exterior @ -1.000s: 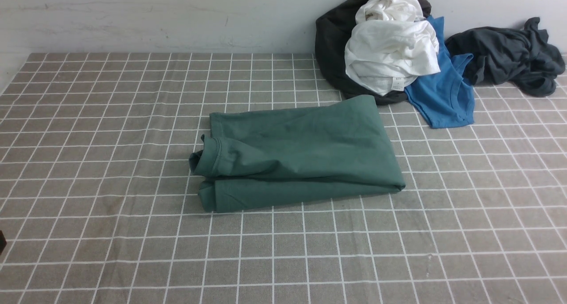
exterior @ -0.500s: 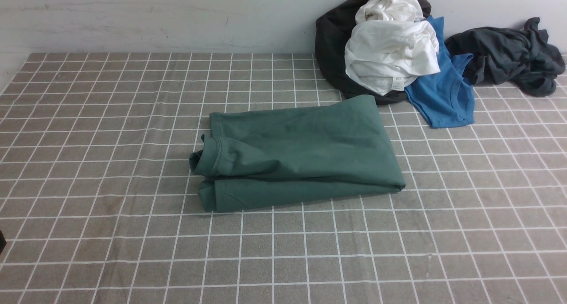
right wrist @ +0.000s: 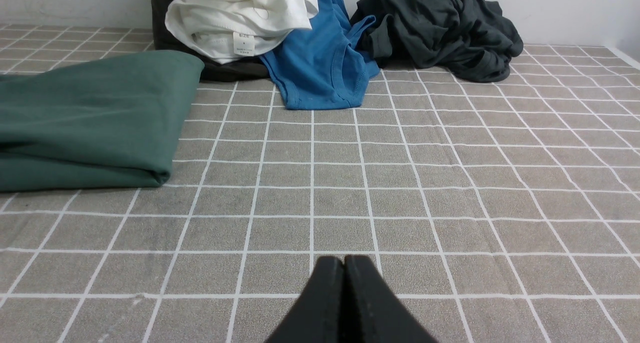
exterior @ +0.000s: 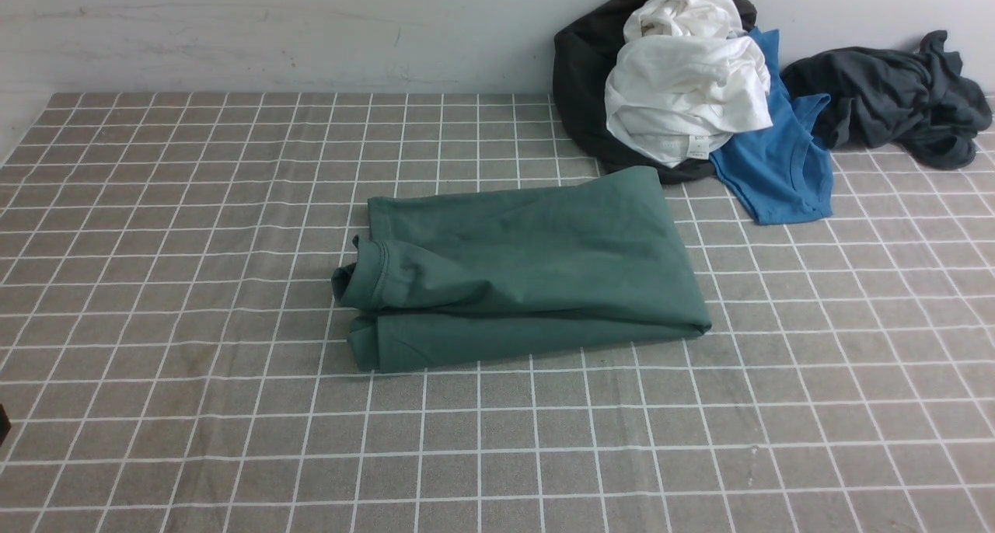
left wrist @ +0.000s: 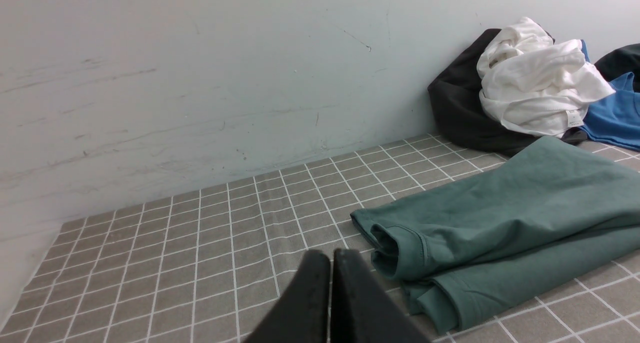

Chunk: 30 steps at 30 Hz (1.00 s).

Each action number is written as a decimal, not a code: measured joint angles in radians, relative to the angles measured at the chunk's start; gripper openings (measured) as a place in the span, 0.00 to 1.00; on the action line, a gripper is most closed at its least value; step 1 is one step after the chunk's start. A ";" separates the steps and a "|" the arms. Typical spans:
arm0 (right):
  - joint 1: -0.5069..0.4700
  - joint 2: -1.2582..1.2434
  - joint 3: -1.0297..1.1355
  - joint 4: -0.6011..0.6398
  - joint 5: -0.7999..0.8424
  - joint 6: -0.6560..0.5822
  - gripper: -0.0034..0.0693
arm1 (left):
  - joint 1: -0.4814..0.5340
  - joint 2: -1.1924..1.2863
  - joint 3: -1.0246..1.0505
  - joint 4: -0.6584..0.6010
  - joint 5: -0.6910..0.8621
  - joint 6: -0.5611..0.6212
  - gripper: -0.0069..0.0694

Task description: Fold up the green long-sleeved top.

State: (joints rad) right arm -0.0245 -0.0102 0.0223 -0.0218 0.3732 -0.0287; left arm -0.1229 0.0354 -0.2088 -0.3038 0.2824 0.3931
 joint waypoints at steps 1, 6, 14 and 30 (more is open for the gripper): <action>0.000 0.000 0.000 0.000 0.000 0.000 0.03 | 0.000 -0.011 0.011 0.000 -0.001 0.000 0.08; 0.000 0.000 0.000 0.000 0.000 0.000 0.03 | 0.000 -0.046 0.111 0.001 -0.012 0.000 0.08; 0.000 0.000 0.000 0.002 0.003 0.001 0.03 | 0.043 -0.046 0.235 0.114 0.010 -0.198 0.08; 0.000 0.000 0.000 0.002 0.003 0.001 0.03 | 0.052 -0.046 0.236 0.229 0.100 -0.279 0.08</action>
State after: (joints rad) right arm -0.0245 -0.0102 0.0223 -0.0194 0.3766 -0.0273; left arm -0.0711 -0.0108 0.0271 -0.0752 0.3825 0.1138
